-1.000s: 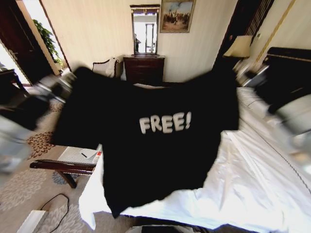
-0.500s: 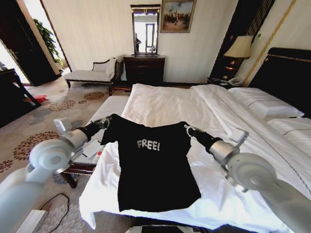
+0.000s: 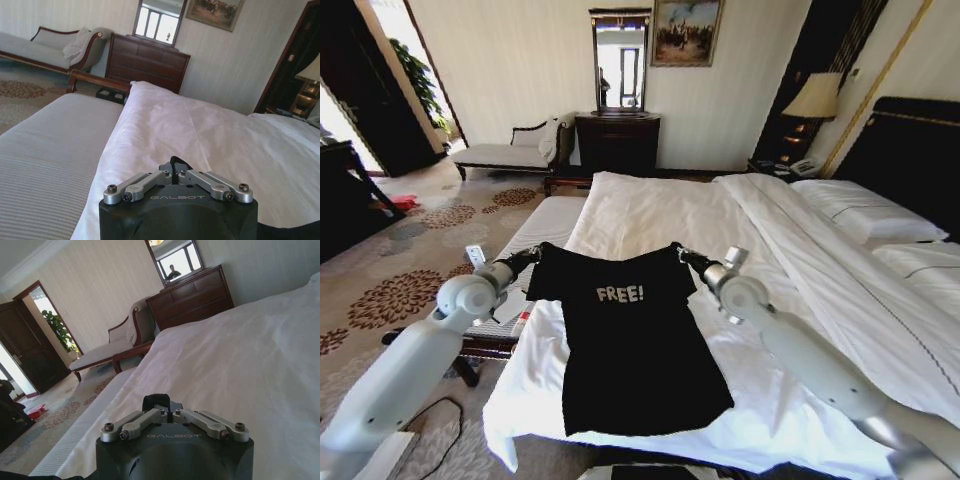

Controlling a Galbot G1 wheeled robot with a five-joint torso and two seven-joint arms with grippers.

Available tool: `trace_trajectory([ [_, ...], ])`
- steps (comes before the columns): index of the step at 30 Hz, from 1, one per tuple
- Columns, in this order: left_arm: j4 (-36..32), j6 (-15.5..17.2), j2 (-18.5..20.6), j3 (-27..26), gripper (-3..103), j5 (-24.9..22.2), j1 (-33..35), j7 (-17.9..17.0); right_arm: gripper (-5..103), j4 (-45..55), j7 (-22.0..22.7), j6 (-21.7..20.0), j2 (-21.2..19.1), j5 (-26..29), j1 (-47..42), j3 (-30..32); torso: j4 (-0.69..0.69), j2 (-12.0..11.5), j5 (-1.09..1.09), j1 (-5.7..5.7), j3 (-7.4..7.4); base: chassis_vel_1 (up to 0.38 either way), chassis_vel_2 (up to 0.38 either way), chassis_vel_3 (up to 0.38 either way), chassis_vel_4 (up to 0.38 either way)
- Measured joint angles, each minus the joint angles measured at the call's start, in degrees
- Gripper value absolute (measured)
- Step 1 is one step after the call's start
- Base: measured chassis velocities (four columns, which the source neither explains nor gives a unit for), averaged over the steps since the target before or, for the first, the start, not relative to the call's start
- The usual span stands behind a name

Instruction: Fold the clothes on the bed.

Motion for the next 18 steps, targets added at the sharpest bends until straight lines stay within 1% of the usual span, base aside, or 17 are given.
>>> trace_trajectory([
  [3,5.19,-0.02,-3.57,2.51,1,1.24,-2.92,-0.21,0,-7.55,-2.18,0.68,2.93,-3.08,1.88,-1.73,-0.01,0.0,0.02,-0.01,-0.01,0.0,0.0,0.0,0.0],
  [5,5.93,-0.02,-4.09,2.87,1,1.6,-3.26,-0.23,0,-8.75,-2.42,0.78,3.37,-3.54,2.15,-1.93,-0.01,0.0,0.02,-0.01,-0.01,0.0,0.0,0.0,0.0],
  [6,8.47,-0.03,-5.71,4.05,1,3.06,-4.41,-0.17,0,-11.77,-3.1,1.06,4.56,-4.44,2.86,-2.29,-0.01,0.0,0.01,-0.01,-0.01,0.0,0.0,0.0,0.0],
  [9,12.94,-0.33,-8.26,6.05,1,5.28,-6.74,-0.06,0,-17.23,-4.96,1.92,6.97,-6.76,4.31,-2.67,0.0,0.0,0.0,-0.01,-0.01,0.0,0.0,0.0,0.0],
  [11,13.55,-0.41,-8.57,6.27,1,5.46,-7.11,-0.06,0,-18.06,-5.22,2.07,7.37,-7.22,4.56,-2.72,0.0,0.0,0.0,-0.01,-0.01,0.0,0.0,0.0,0.0],
  [12,16.51,-0.98,-9.99,7.23,1,6.22,-8.93,-0.02,0,-21.85,-6.49,2.79,9.17,-9.06,5.77,-2.95,0.01,0.0,0.02,-0.01,-0.01,0.0,0.0,0.0,0.0],
  [13,18.01,-1.26,-10.6,7.63,1,6.6,-9.82,-0.07,0,-23.62,-6.93,3.09,10.07,-9.82,6.37,-3.07,-0.02,0.0,0.01,-0.01,-0.01,0.0,0.0,0.0,0.0],
  [14,20.84,-1.74,-11.62,8.27,1,7.32,-11.39,-0.06,0,-26.84,-7.6,3.68,11.84,-11.05,7.54,-3.28,-0.01,0.0,0.0,-0.02,-0.01,0.0,0.0,0.0,0.0],
  [15,20.84,-1.74,-11.62,8.27,1,7.32,-11.39,-0.06,0,-26.84,-7.6,3.68,11.84,-11.05,7.54,-3.28,-0.01,0.0,0.0,-0.02,-0.01,0.0,0.0,0.0,0.0],
  [18,26.36,-2.38,-13.61,9.25,1,8.93,-14.35,-0.01,0,-34.01,-8.61,5.06,15.98,-14.0,10.2,-3.46,0.0,0.0,0.01,-0.01,-0.01,0.0,0.0,0.0,0.0],
])
